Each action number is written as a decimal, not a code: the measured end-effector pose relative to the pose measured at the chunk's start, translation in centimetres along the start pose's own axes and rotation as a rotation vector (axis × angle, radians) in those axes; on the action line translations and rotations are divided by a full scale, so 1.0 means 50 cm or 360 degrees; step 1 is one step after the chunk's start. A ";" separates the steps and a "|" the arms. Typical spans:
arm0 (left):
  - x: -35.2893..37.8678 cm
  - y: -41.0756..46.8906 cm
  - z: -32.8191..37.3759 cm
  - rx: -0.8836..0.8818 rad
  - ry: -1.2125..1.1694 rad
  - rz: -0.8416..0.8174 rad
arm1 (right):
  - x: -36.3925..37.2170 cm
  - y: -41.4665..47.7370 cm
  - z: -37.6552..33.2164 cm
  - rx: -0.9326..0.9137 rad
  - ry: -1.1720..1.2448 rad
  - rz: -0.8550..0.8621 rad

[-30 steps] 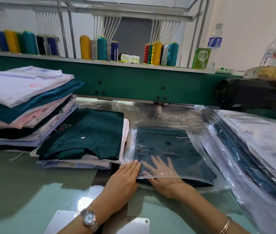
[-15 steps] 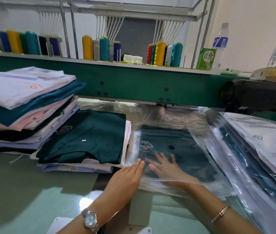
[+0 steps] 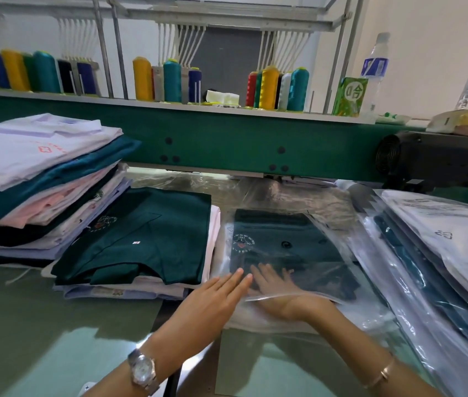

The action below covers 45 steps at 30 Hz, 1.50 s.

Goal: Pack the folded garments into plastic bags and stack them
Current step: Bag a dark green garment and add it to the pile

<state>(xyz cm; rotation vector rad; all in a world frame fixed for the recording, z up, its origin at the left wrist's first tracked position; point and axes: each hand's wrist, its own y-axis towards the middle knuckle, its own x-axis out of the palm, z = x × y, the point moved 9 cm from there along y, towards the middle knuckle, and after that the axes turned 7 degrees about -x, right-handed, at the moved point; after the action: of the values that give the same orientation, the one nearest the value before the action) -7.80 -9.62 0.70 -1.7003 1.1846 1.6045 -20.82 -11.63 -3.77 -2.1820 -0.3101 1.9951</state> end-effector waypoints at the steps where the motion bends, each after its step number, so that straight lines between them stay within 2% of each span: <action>1: 0.004 0.000 -0.004 0.0013 -0.0017 -0.0064 | 0.000 -0.026 -0.024 -0.0046 0.0012 -0.0059; 5: 0.003 -0.007 -0.013 0.0052 -0.0137 -0.0269 | -0.044 -0.140 -0.107 -0.0405 0.0189 -0.0456; 7: -0.009 -0.012 -0.014 0.0088 -0.0212 -0.0339 | -0.094 -0.179 -0.141 -0.0615 0.0595 -0.0630; 9: -0.035 0.001 -0.023 0.0052 -0.0289 -0.0346 | -0.160 -0.194 -0.171 -0.0972 0.1099 -0.0650; 11: -0.071 0.044 -0.047 -0.0092 -0.0239 -0.0252 | -0.223 -0.161 -0.151 -0.1180 0.1468 -0.0398; 12: -0.087 0.081 -0.063 -0.0182 -0.0168 -0.0148 | -0.249 -0.125 -0.122 -0.1154 0.1645 -0.0208; 14: -0.103 0.169 -0.092 -0.0340 -0.0114 0.0077 | -0.287 -0.035 -0.034 -0.0874 0.1998 0.0255; 16: -0.085 0.260 -0.123 -0.0487 -0.0187 0.0138 | -0.294 0.049 0.069 -0.0443 0.2141 0.0702; 18: -0.020 0.338 -0.144 -0.0622 -0.0368 -0.0046 | -0.275 0.106 0.148 -0.0051 0.1922 0.0924; 20: 0.044 0.394 -0.142 -0.0740 -0.0617 -0.0163 | -0.251 0.148 0.194 0.0140 0.1448 0.0931; 23: 0.085 0.449 -0.122 -0.0772 -0.0844 0.0012 | -0.207 0.203 0.230 0.0194 0.0688 0.0768; 26: 0.126 0.468 -0.117 -0.0765 -0.0746 0.0045 | -0.172 0.230 0.267 0.0211 0.0283 0.0694; 29: 0.153 0.466 -0.141 -0.0798 -0.0644 0.0095 | -0.155 0.231 0.312 0.0355 0.0232 0.0682; 38: 0.166 0.435 -0.198 -0.1114 -0.0697 0.0184 | -0.136 0.128 0.476 0.0914 0.0326 0.0828; 41: 0.162 0.413 -0.219 -0.1279 -0.0794 0.0287 | -0.136 0.103 0.475 0.1044 0.0315 0.0900; 45: 0.154 0.394 -0.224 -0.1397 -0.0889 0.0333 | -0.168 0.062 0.444 0.1299 0.0072 0.1005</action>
<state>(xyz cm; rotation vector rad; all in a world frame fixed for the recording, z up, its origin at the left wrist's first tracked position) -19.43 -30.49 -1.04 -1.3907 0.3821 2.7529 -43.52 -17.18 1.46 -1.8551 1.1244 1.8053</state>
